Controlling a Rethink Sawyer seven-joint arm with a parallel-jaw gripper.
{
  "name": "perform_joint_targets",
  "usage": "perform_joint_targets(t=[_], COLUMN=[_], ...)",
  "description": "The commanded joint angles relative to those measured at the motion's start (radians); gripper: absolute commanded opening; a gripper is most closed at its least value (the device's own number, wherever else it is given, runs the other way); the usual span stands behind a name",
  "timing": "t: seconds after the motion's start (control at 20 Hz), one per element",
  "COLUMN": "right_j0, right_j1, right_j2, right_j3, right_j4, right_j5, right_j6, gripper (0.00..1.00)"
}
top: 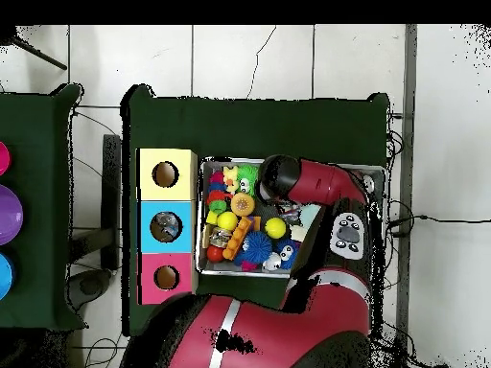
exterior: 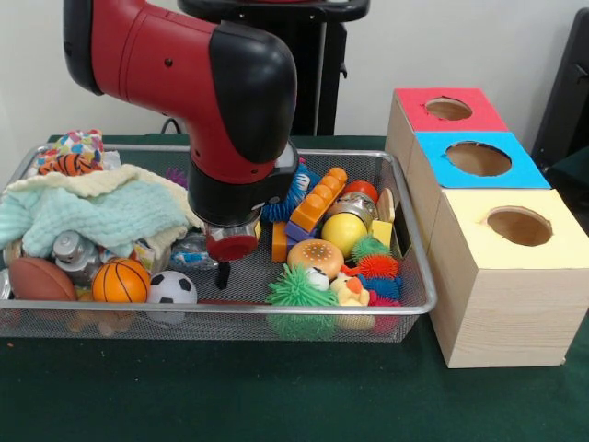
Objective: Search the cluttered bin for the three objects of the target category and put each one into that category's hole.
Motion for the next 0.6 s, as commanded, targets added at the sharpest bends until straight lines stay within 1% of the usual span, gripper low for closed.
perform_joint_targets(t=[0.05,0.3,0.45,0.6], right_j0=[-0.033,-0.053,-0.061,-0.06], right_j1=[0.048,0.052,0.054,0.055], right_j2=[0.071,0.084,0.087,0.082], right_j3=[0.084,0.08,0.082,0.077], right_j4=[0.027,0.023,0.023,0.017], right_j5=[0.019,0.026,0.019,0.035], right_j6=[0.044,0.007,0.004,0.004], gripper=[1.0,1.0,1.0,1.0])
